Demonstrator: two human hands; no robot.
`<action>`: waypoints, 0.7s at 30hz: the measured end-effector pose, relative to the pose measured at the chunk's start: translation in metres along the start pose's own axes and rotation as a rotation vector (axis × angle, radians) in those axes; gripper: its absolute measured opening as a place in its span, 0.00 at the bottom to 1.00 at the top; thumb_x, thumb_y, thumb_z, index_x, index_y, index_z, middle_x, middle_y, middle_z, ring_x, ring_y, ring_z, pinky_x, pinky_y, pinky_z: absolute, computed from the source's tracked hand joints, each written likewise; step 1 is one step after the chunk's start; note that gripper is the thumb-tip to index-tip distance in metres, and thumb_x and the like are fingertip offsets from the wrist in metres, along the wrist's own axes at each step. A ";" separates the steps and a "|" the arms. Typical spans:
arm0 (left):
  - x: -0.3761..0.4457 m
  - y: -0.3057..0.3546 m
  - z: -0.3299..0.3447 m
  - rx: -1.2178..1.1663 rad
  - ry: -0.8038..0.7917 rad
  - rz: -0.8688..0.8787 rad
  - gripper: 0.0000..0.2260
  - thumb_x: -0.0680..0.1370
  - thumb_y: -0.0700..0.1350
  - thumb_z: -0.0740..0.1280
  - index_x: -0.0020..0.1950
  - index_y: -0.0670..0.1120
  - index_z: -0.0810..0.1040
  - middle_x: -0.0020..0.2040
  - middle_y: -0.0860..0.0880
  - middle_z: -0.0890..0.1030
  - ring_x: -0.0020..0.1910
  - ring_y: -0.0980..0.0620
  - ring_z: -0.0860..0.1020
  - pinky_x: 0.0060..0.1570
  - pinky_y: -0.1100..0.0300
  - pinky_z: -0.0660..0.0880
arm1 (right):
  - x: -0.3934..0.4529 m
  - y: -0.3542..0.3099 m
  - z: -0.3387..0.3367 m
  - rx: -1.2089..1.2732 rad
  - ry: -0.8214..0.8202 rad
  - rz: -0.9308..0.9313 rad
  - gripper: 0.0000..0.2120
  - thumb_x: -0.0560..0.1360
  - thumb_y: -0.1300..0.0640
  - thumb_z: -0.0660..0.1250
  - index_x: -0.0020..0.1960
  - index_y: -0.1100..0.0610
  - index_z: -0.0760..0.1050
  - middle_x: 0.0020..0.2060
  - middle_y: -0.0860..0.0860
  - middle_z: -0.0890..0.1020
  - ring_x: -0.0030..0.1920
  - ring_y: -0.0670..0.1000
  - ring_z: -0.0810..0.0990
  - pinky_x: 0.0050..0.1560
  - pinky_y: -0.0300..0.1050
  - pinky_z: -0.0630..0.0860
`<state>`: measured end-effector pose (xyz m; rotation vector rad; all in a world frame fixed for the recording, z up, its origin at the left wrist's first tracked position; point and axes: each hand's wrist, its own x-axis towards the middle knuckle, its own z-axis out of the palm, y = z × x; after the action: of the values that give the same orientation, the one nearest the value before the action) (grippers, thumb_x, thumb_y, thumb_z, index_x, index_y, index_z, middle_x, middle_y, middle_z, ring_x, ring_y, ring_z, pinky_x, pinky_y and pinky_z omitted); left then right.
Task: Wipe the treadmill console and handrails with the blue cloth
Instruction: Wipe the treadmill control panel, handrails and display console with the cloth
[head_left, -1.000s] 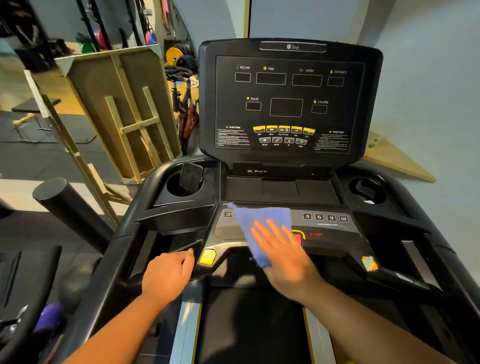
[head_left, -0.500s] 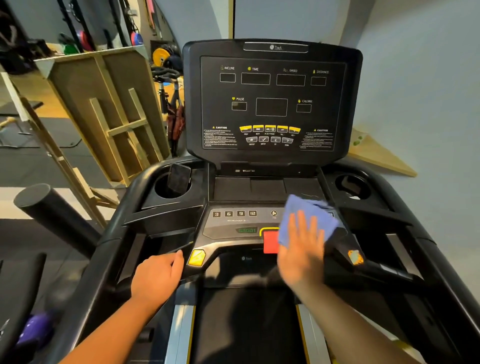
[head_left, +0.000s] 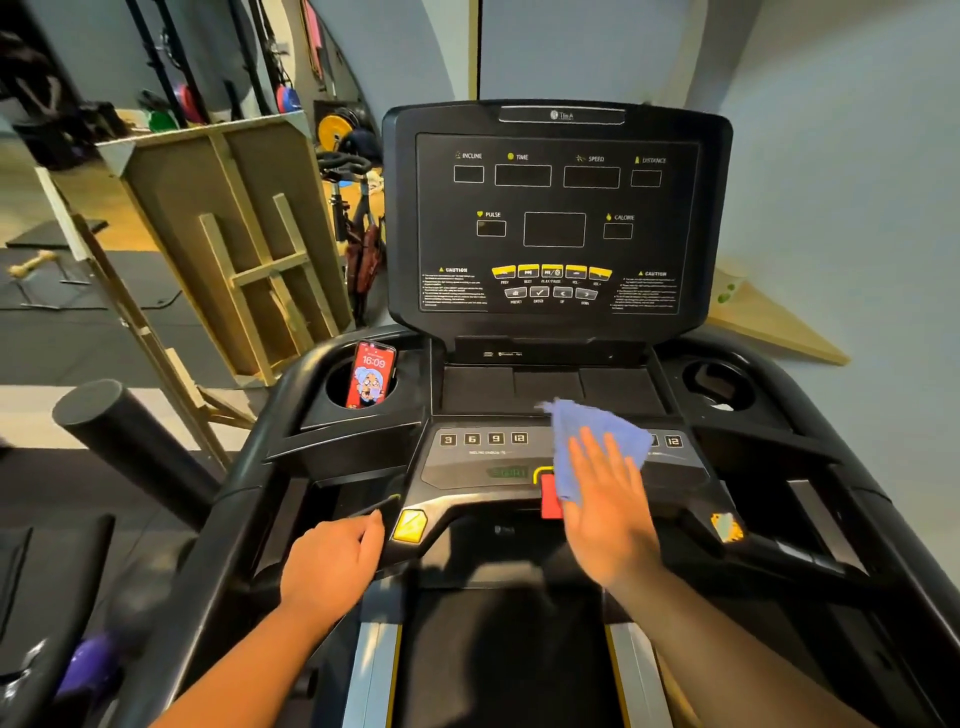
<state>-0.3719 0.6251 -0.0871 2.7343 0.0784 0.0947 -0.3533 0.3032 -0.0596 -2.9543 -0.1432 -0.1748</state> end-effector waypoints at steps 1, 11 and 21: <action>0.000 0.000 0.000 0.015 0.007 0.002 0.24 0.84 0.52 0.54 0.31 0.48 0.75 0.26 0.51 0.78 0.27 0.54 0.78 0.33 0.57 0.77 | 0.004 -0.004 0.000 0.003 0.001 0.080 0.34 0.80 0.49 0.60 0.81 0.56 0.49 0.80 0.54 0.53 0.80 0.59 0.48 0.78 0.60 0.50; 0.002 -0.004 0.003 0.061 0.009 0.025 0.26 0.83 0.56 0.49 0.32 0.49 0.77 0.27 0.50 0.79 0.27 0.55 0.79 0.34 0.56 0.80 | 0.022 -0.074 0.002 0.009 -0.130 -0.479 0.32 0.80 0.49 0.57 0.82 0.47 0.49 0.81 0.44 0.45 0.80 0.52 0.36 0.76 0.50 0.28; 0.001 -0.005 0.005 0.040 0.001 0.019 0.25 0.84 0.53 0.52 0.32 0.49 0.78 0.27 0.50 0.79 0.27 0.55 0.79 0.35 0.57 0.81 | 0.022 0.008 -0.013 -0.120 -0.022 0.102 0.33 0.81 0.46 0.56 0.81 0.56 0.51 0.81 0.57 0.53 0.80 0.62 0.49 0.77 0.61 0.50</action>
<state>-0.3710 0.6279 -0.0934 2.7752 0.0545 0.1008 -0.3326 0.2951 -0.0455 -3.0740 0.0165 -0.1415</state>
